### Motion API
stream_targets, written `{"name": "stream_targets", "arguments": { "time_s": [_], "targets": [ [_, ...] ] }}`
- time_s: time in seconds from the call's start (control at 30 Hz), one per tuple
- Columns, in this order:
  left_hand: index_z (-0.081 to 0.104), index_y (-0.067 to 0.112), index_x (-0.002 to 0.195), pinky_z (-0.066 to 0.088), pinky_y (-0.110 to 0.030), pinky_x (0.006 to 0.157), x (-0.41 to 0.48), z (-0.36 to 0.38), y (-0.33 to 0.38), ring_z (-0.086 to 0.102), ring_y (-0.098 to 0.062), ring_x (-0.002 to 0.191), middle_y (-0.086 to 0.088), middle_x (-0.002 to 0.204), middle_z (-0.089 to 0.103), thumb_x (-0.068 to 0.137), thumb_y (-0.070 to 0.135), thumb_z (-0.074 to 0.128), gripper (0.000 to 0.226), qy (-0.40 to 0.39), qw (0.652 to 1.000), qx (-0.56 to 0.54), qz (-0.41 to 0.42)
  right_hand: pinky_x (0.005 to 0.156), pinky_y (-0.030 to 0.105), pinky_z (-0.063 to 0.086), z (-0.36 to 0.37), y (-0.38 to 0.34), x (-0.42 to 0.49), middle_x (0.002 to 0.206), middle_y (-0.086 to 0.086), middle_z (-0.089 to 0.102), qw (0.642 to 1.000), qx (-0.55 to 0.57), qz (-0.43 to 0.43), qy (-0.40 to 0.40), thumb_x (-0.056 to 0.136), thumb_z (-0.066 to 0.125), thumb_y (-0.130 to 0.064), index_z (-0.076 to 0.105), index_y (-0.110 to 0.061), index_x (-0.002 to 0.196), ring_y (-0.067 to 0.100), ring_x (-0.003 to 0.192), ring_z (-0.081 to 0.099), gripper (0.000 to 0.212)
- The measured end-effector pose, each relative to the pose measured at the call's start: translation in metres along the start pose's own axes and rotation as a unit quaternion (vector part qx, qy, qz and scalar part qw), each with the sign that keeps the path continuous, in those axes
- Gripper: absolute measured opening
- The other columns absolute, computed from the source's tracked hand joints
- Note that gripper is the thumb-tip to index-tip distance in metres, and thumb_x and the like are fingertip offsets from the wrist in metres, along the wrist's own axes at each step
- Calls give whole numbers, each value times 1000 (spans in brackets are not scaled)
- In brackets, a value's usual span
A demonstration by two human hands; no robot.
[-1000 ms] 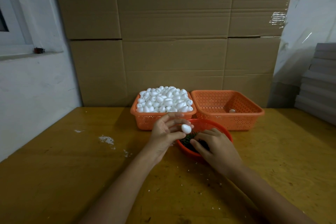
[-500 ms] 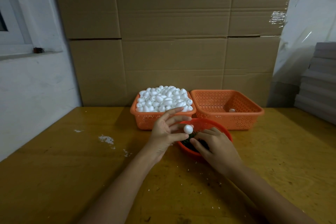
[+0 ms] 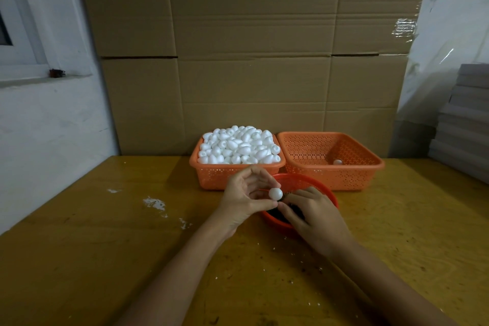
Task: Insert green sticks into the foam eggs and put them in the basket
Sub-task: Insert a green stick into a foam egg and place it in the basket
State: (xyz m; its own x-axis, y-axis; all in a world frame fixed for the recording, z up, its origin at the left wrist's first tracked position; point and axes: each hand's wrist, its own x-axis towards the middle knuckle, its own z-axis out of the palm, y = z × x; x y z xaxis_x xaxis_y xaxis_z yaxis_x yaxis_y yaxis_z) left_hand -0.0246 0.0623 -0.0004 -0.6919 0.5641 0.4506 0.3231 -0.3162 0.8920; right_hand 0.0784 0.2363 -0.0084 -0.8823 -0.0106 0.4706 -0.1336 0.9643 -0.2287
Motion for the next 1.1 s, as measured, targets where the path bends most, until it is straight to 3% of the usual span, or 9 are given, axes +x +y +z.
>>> {"name": "stream_targets", "arguments": {
  "time_s": [0.4, 1.1],
  "targets": [
    [70, 17, 105, 59, -36, 94, 0, 1, 0, 74, -28, 109, -12, 107, 77, 70, -2, 91, 46, -9, 1000, 21, 0, 80, 34, 44, 2, 0, 0, 89, -17, 60, 1000, -4, 2, 3, 105, 38, -55, 71, -33, 104, 7, 88, 47, 39],
    [77, 24, 105, 62, -32, 88, 1, 1, -2, 76, -25, 105, -6, 110, 79, 71, 12, 95, 41, 17, 999, 50, -13, 78, 36, 44, 2, -1, 1, 83, -17, 56, 1000, -7, 1, 5, 105, 33, -57, 70, -33, 101, 8, 84, 46, 44]
  ]
}}
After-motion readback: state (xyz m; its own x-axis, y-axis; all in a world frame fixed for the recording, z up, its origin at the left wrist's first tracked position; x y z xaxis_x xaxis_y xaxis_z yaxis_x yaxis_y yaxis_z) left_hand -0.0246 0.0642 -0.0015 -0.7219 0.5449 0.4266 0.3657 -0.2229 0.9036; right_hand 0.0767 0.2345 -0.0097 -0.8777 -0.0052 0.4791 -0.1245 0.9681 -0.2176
